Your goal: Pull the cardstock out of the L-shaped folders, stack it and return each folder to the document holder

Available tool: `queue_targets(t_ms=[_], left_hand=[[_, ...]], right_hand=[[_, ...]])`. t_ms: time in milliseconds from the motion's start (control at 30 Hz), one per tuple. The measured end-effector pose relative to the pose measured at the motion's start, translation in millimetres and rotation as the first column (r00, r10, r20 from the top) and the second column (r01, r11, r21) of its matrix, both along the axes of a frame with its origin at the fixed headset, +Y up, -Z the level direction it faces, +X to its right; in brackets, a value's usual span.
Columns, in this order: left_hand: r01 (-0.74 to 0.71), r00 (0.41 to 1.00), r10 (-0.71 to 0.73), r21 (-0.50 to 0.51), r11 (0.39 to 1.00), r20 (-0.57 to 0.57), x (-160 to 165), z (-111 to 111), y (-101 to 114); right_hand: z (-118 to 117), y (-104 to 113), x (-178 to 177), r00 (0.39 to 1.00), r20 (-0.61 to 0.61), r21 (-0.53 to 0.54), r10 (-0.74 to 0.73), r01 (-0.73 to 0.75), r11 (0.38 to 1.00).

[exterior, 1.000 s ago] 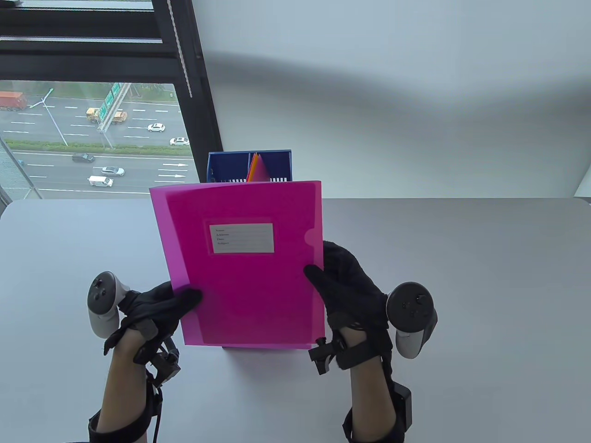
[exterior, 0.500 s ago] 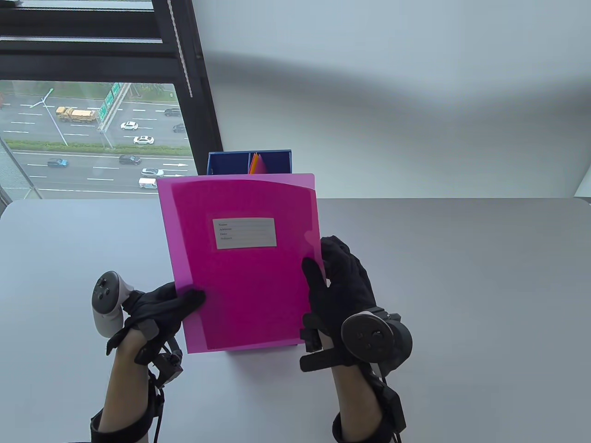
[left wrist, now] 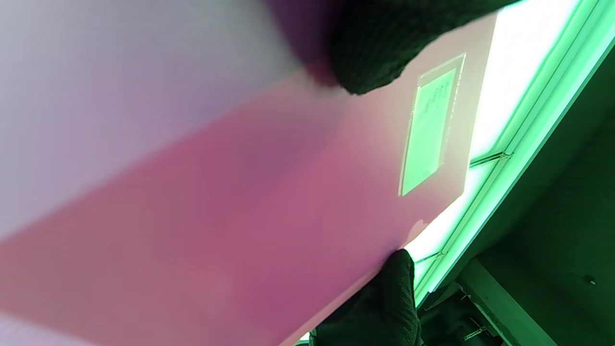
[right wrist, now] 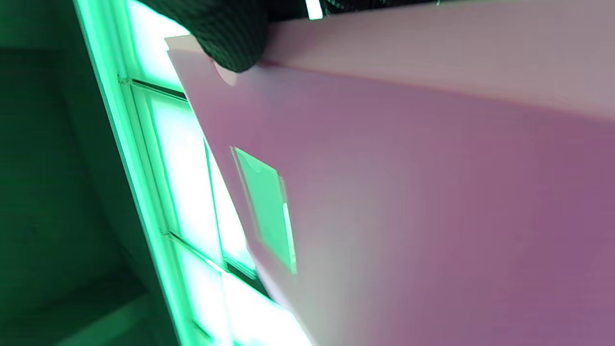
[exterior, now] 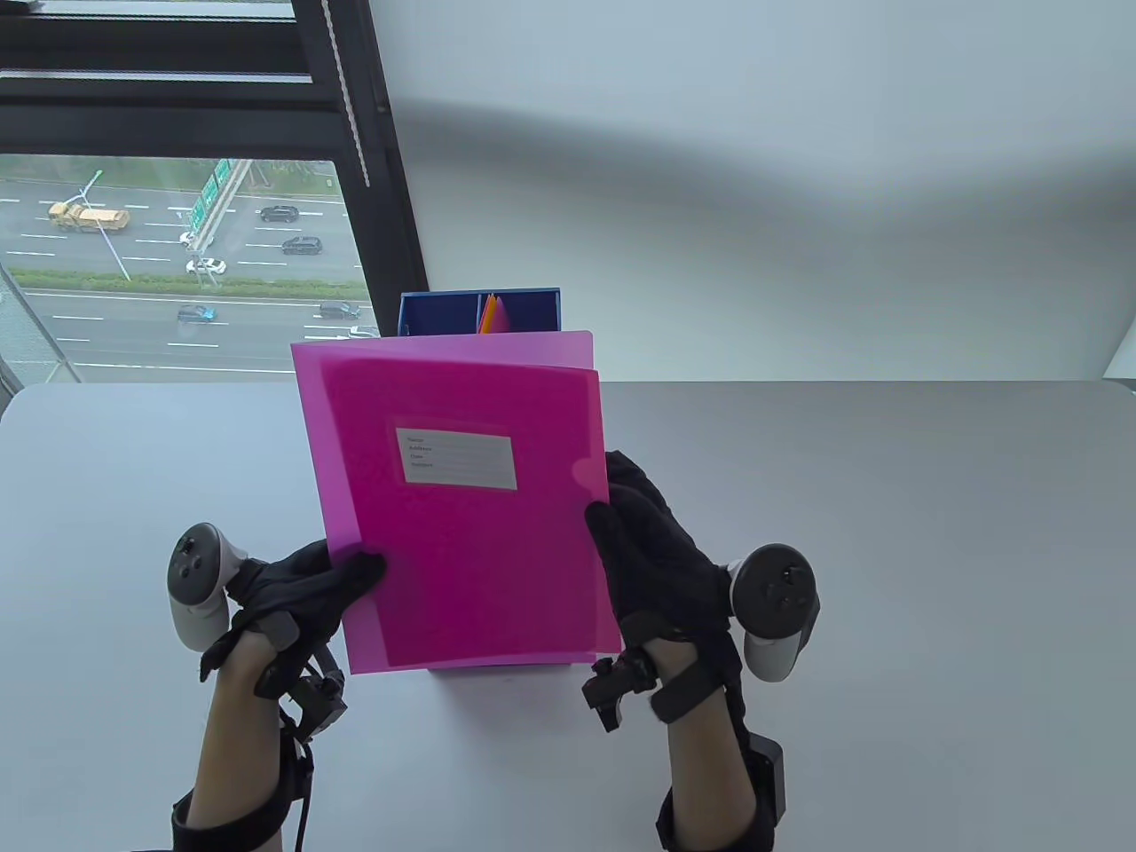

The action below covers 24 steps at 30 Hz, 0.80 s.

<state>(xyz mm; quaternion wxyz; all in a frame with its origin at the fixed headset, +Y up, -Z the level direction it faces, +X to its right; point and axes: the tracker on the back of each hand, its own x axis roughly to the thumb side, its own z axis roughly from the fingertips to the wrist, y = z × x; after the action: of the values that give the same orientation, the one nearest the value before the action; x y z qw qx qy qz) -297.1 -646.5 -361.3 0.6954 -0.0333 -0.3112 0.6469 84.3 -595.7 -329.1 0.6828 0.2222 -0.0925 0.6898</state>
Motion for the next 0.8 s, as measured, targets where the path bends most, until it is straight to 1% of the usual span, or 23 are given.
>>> queue_targets(t_ms=[100, 167, 267, 333, 433, 500, 600, 667, 733, 800], left_hand=[[-0.002, 1.0, 0.002, 0.004, 1.0, 0.017, 0.8, 0.0, 0.1], [-0.002, 1.0, 0.002, 0.01, 1.0, 0.031, 1.1, -0.3, 0.0], [-0.001, 0.999, 0.0, 0.018, 1.0, 0.054, 1.7, -0.3, 0.3], [-0.007, 0.998, 0.006, 0.02, 1.0, 0.064, 1.3, -0.8, -0.3], [-0.011, 0.998, 0.01, 0.02, 1.0, 0.064, 0.7, -0.9, -0.5], [-0.014, 0.998, 0.012, 0.02, 1.0, 0.063, 0.8, -0.8, -0.3], [-0.006, 0.998, 0.004, 0.021, 1.0, 0.06, 1.4, -1.0, -0.6], [-0.003, 0.998, 0.002, 0.021, 1.0, 0.056, 1.4, -1.2, -0.8], [-0.012, 0.999, 0.011, 0.03, 0.999, 0.049, 1.4, -1.5, -0.8], [-0.018, 0.999, 0.016, 0.041, 0.999, 0.045, 1.5, -1.7, -0.3]], right_hand=[[-5.8, -4.2, 0.2, 0.983, -0.163, -0.052, -0.089, 0.081, 0.995], [-7.6, -5.6, -0.8, 0.967, -0.224, -0.073, -0.125, 0.111, 0.991], [-9.6, -7.5, -2.5, 0.946, -0.286, -0.113, -0.155, 0.128, 0.985], [-10.4, -7.7, -3.1, 0.94, -0.3, -0.118, -0.165, 0.135, 0.984], [-8.1, -3.3, -0.2, 0.969, -0.223, -0.08, -0.104, 0.088, 0.993], [-5.1, 1.2, 2.4, 0.992, -0.124, -0.04, -0.038, 0.033, 0.999], [1.2, 7.9, 4.2, 0.999, 0.022, 0.014, 0.042, -0.043, 0.999], [7.9, 13.8, 2.8, 0.983, 0.142, 0.055, 0.117, -0.126, 0.99], [13.6, 18.3, 0.9, 0.943, 0.267, 0.101, 0.198, -0.232, 0.968], [17.0, 20.5, -1.2, 0.914, 0.337, 0.123, 0.224, -0.279, 0.952]])
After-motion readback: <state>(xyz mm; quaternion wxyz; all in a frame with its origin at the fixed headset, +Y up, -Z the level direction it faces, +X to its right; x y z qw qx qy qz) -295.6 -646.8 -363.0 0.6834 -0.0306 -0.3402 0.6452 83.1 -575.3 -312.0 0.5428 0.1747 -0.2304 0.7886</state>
